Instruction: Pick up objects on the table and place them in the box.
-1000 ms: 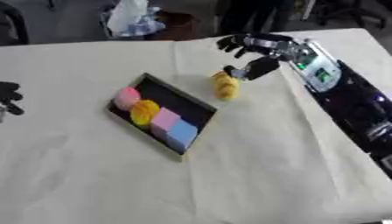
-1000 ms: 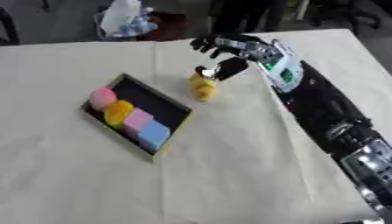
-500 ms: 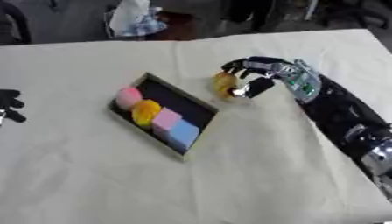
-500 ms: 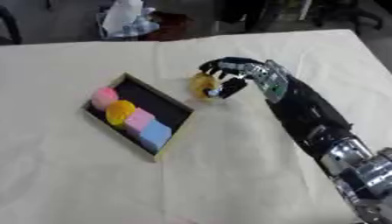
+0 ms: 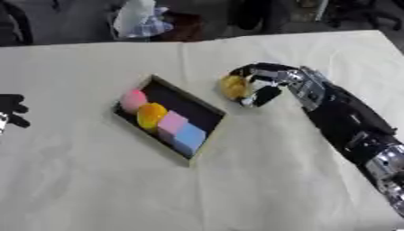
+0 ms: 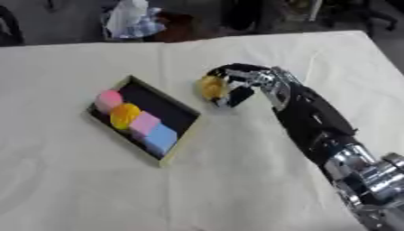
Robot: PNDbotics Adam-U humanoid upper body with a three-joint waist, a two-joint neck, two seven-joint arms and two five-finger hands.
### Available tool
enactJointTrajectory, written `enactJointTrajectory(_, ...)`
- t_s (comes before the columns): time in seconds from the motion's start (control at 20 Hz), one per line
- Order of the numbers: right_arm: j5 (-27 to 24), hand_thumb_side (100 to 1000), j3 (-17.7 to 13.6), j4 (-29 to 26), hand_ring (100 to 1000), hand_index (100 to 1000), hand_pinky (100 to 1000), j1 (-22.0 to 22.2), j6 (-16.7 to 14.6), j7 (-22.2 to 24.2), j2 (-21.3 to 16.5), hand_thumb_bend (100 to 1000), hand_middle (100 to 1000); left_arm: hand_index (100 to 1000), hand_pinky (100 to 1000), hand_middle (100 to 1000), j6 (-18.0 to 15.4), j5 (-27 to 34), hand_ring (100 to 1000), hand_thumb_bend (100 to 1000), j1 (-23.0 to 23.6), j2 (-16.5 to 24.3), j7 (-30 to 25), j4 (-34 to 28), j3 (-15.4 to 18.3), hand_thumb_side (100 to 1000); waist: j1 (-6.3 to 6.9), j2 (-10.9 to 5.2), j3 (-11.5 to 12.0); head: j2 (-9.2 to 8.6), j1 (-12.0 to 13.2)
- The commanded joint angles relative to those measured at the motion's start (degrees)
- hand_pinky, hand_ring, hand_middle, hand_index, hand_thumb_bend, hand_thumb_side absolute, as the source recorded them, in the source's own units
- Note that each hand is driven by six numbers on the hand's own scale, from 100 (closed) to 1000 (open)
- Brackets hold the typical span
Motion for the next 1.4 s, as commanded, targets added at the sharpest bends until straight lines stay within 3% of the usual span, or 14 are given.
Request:
enactJointTrajectory(0.05, 3.92, 100, -1.64, -0.66, 842, 835, 811, -0.91, -0.55, -1.75, -0.4, 144, 735, 746, 747, 586, -0.09, 0.08, 547, 100, -0.33, 0.37, -0.06, -1.06, 0.03, 769, 0.41, -1.06, 0.0, -0.32, -0.06)
enactJointTrajectory(0.2, 7.16, 100, -4.09, -2.63, 787, 698, 781, -0.95, -1.1, -4.83, -0.02, 100, 579, 746, 747, 585, -0.08, 0.03, 546, 100, -0.25, 0.28, -0.05, -1.02, -0.01, 771, 0.46, -1.08, -0.12, -0.28, 0.02)
enactJointTrajectory(0.5, 13.85, 100, -6.52, -3.84, 772, 659, 772, -0.78, -2.68, -11.5, 0.91, 100, 543, 746, 747, 585, -0.03, -0.05, 546, 100, -0.19, 0.17, 0.0, -0.9, -0.03, 773, 0.5, -1.09, -0.23, -0.31, 0.06)
enactJointTrajectory(0.55, 14.84, 100, -6.61, -3.49, 739, 556, 750, -0.82, -2.95, -12.55, 1.09, 100, 453, 746, 747, 585, -0.03, -0.05, 546, 100, -0.18, 0.15, 0.0, -0.9, -0.03, 773, 0.52, -1.12, -0.2, -0.3, 0.03)
enactJointTrajectory(0.85, 11.01, 100, -2.52, -10.46, 742, 557, 753, -1.58, -8.21, -17.88, 1.39, 100, 452, 746, 747, 585, 0.0, -0.17, 546, 100, -0.17, 0.08, 0.28, -0.88, 0.16, 773, 0.31, -1.07, -0.31, -0.61, 0.33)
enactJointTrajectory(1.15, 5.99, 100, 3.26, -16.13, 752, 577, 762, -1.28, -13.55, -14.24, 1.71, 100, 469, 746, 747, 586, -0.02, -0.23, 546, 100, -0.2, 0.07, 0.24, -0.9, 0.13, 773, 0.22, -1.12, -0.17, -0.78, 0.32)
enactJointTrajectory(1.4, 3.73, 100, 5.25, -16.87, 756, 583, 764, -0.54, -15.27, -9.46, 2.73, 100, 473, 746, 747, 586, -0.02, -0.28, 546, 100, -0.19, -0.01, 0.26, -0.89, 0.17, 772, 0.18, -1.13, -0.11, -0.82, 0.34)
